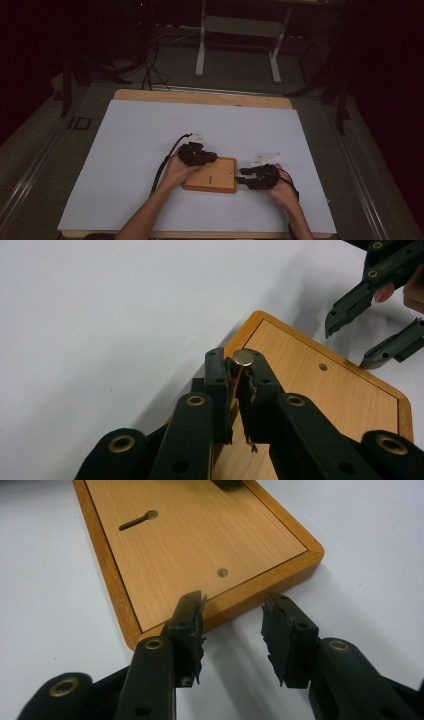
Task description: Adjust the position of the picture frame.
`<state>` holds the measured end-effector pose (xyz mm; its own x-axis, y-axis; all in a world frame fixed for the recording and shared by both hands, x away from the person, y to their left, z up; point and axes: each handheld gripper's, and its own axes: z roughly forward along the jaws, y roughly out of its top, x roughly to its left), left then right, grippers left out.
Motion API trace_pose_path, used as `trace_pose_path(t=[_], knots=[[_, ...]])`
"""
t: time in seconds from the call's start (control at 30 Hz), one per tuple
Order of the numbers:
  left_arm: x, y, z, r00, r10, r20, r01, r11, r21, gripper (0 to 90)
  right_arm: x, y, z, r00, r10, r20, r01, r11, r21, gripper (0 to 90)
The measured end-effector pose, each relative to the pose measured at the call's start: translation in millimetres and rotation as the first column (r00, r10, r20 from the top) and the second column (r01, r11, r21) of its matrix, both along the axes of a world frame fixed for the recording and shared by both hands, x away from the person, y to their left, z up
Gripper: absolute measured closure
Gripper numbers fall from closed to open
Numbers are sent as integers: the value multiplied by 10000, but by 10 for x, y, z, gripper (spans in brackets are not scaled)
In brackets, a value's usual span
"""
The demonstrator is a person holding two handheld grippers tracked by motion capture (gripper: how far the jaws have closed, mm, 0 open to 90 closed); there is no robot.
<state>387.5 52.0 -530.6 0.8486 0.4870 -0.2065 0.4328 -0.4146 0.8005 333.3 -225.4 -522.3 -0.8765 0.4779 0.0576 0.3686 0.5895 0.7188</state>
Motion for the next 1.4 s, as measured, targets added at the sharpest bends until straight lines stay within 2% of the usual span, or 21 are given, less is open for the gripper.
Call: trace_pose_path(t=[0.27, 0.3, 0.47, 0.53, 0.67, 0.77, 0.9, 0.93, 1.13, 1.27, 1.4], knots=[[-30, -14, 6, 9996, 297, 6, -297, 9995, 61, 832, 10, -5, -8, 9999, -124, 29, 124, 9999, -87, 586], [-61, -31, 12, 9981, 610, 13, -610, 9981, 117, 833, 16, -8, -16, 9997, -258, -24, 257, 9996, -148, 581], [-85, -45, 18, 9960, 895, 68, -896, 9958, 204, 834, 22, -7, -19, 9994, -341, 50, 342, 9992, -196, 573], [-84, -38, 19, 9929, 1193, 30, -1194, 9927, 165, 834, 26, -12, -17, 9991, -418, 64, 420, 9989, -216, 569], [-83, -29, 12, 9935, 1134, 92, -1135, 9935, 122, 833, 27, -20, -12, 9989, -468, 69, 469, 9987, -203, 566], [-64, -8, 4, 9955, 944, -70, -945, 9955, -59, 824, 30, -21, -14, 9988, -478, 63, 479, 9986, -208, 565], [-61, 1, 1, 9965, 827, -87, -828, 9965, -141, 804, 30, -22, -12, 9988, -484, 76, 486, 9986, -204, 563], [-64, 16, 2, 9979, 635, -130, -638, 9977, -235, 776, 30, -25, -9, 9988, -486, 87, 488, 9986, -183, 561], [-89, 45, 7, 9971, 763, 2, -763, 9970, -147, 638, 37, -41, -5, 9985, -536, 148, 538, 9985, -118, 557], [-104, 90, 17, 9952, 972, 55, -971, 9951, -185, 590, 41, -55, -4, 9981, -598, 149, 599, 9981, -105, 555], [-131, 136, 42, 9927, 1186, 208, -1185, 9929, -29, 570, 41, -65, 5, 9977, -651, 161, 652, 9979, -56, 554]])
